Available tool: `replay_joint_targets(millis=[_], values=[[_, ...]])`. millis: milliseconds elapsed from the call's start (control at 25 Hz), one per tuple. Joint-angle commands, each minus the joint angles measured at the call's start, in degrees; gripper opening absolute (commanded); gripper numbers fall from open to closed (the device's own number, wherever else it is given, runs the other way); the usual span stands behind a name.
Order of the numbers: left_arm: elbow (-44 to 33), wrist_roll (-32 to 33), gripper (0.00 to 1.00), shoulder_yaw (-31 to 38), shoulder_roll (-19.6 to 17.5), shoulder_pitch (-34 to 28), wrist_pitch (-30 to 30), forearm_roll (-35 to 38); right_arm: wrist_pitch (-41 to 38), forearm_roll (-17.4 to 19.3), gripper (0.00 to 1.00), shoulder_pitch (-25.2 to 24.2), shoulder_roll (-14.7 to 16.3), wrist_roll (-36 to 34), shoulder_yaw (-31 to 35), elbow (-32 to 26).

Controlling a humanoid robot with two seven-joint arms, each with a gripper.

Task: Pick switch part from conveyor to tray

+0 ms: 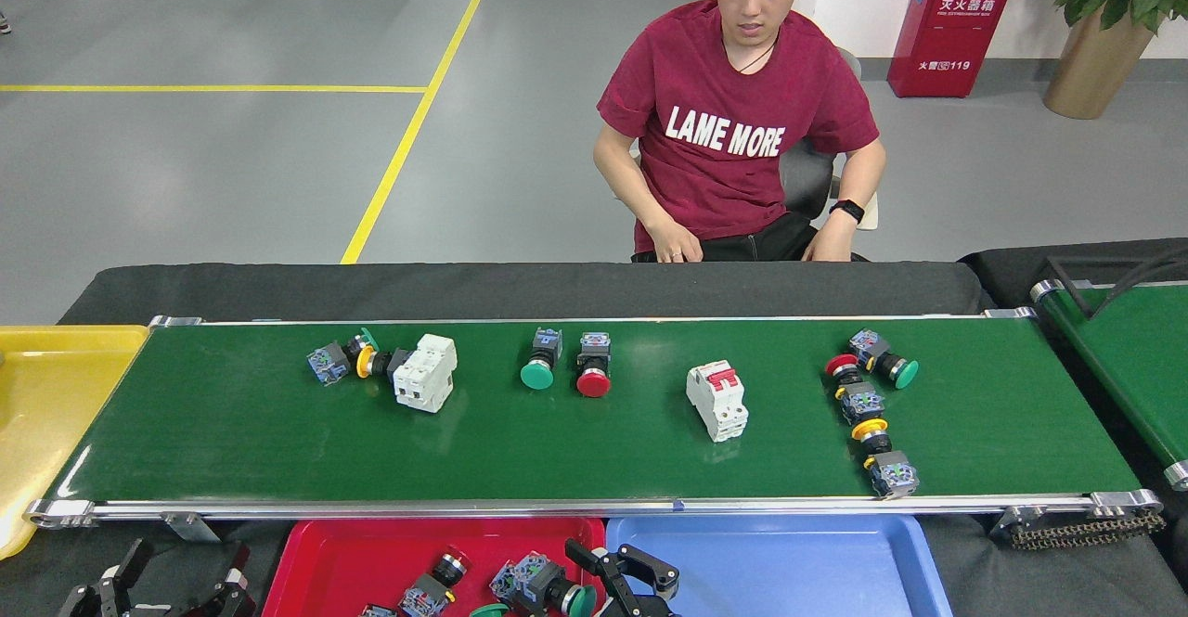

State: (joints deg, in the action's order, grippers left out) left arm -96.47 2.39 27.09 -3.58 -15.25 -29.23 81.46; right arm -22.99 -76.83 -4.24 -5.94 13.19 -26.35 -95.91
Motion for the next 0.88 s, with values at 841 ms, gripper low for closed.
replay_joint_targets(millis=[841], values=[[23.96, 0.60, 1.00, -14.70, -4.41, 28.44, 2.60, 9.59, 19.83, 1.33, 0.98, -5.26, 8.40, -17.23, 25.74, -1.83]])
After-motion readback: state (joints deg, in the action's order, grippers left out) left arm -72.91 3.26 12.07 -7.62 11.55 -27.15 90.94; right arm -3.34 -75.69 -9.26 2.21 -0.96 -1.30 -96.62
